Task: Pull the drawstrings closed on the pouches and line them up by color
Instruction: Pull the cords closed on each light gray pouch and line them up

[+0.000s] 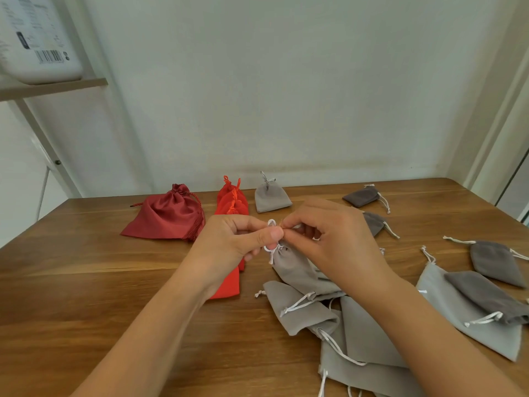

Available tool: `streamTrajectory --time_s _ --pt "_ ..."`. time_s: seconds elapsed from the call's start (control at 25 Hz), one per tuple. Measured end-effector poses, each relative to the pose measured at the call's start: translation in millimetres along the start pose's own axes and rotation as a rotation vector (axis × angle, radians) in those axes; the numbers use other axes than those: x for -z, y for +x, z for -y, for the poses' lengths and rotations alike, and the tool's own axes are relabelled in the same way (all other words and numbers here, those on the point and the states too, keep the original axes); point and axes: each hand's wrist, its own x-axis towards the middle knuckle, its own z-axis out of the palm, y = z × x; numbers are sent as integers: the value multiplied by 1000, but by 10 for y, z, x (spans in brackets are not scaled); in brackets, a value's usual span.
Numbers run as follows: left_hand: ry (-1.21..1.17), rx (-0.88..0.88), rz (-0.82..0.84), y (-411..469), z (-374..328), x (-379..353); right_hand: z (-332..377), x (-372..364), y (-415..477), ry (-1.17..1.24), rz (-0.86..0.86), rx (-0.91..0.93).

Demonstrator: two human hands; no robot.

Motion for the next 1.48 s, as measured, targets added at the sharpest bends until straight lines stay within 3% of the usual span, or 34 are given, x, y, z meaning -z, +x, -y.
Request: streamTrajectory --time_s 0.32,0.64,0.76,0.88,1.08,1.48 --pt "-31 42 -56 32 51 -9 -14 -13 -14 -51 45 -60" --pt "-215 175 13 49 23 133 29 119 3 162 171 -187" --pt "-132 127 35 49 15 150 45 154 14 241 222 -209" --pt "-73 68 83 26 -15 151 10 200 35 248 151 -247" --pt "9 -51 143 -13 -51 136 -31 175 26 431 463 -401" --pt "57 -206 121 3 5 60 -6 153 25 410 453 -374"
